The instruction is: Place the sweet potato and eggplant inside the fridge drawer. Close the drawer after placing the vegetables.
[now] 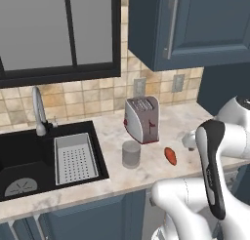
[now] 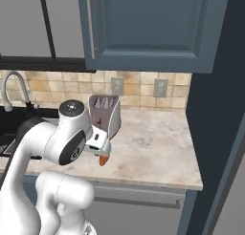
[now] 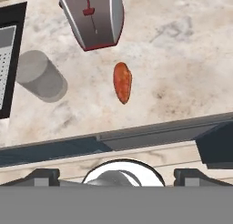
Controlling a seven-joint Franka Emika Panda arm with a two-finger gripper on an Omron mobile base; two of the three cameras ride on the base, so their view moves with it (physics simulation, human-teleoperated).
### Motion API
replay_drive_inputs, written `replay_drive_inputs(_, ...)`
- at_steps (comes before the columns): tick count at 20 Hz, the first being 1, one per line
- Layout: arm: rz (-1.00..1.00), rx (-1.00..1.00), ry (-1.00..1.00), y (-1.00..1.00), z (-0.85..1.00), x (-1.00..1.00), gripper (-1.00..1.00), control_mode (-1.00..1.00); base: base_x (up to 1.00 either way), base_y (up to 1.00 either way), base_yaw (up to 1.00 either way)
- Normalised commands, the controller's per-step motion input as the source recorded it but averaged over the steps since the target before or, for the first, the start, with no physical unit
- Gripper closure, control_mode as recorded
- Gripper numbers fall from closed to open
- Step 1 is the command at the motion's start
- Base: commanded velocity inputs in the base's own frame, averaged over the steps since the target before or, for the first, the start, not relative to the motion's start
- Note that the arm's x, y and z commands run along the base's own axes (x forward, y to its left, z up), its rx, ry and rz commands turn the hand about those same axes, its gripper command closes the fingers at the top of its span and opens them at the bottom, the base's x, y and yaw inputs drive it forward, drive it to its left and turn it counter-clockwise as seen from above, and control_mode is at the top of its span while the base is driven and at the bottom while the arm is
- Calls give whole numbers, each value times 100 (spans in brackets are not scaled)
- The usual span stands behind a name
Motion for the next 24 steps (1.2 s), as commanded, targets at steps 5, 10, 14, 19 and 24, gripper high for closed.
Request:
replay_drive_inputs(5,0,0,4,-21,0,36,-100,-100,0,0,0)
replay_drive_inputs(10,-1,0,11,1,-15,74,-100,-100,0,0,0)
replay_drive_inputs(14,-1,0,8,-23,-6,36,-100,-100,0,0,0)
replay_drive_inputs(19,0,0,8,-21,-19,24,-100,-100,0,0,0)
replay_drive_inputs(24,0,0,3,-10,-30,9,-100,-100,0,0,0)
